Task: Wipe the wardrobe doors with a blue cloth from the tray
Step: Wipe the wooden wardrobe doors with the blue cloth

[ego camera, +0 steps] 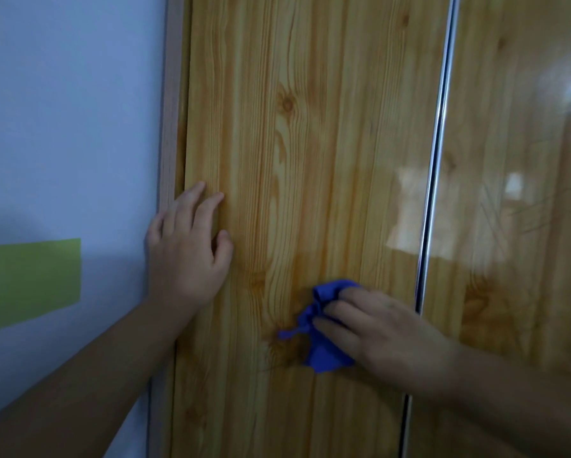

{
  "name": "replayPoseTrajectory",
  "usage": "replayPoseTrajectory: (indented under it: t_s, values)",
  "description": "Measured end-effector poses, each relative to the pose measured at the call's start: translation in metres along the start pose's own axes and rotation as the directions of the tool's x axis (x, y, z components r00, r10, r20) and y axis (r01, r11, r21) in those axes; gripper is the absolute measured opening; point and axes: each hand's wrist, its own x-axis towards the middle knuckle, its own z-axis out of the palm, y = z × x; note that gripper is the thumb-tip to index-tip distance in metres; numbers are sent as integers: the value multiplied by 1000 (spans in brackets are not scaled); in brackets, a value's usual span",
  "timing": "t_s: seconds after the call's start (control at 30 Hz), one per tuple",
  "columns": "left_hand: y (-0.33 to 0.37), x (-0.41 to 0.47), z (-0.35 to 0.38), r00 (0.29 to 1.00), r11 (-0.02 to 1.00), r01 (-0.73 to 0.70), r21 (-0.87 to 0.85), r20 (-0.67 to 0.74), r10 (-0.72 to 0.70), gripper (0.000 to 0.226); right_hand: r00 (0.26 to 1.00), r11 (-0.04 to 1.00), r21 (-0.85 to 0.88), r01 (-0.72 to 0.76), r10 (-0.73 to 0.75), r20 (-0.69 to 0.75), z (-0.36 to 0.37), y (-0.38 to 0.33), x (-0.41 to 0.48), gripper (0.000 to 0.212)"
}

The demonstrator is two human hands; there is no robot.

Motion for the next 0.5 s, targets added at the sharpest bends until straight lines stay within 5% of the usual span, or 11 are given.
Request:
replayPoseTrajectory:
  t_s: [0.1, 0.27, 0.4, 0.5]
  values:
    - [0, 0, 0, 1000, 1000, -3, 0, 3, 3, 55, 996, 995, -61, -73, 69, -60, -27, 49, 16, 54]
    - [0, -1, 1, 1000, 1000, -7, -10, -8, 7, 55, 945, 956, -117, -268, 237, -227, -61, 106, 33, 40]
    - [-2, -2, 4, 1000, 1000, -10, -30, -20, 9, 56, 859, 908, -7, -418, 393, -328, -40, 79, 34, 35]
    - [-4, -3, 3, 999, 999, -21, -30, -26, 20, 55, 926, 946, 33, -321, 321, -199, -12, 28, 19, 42]
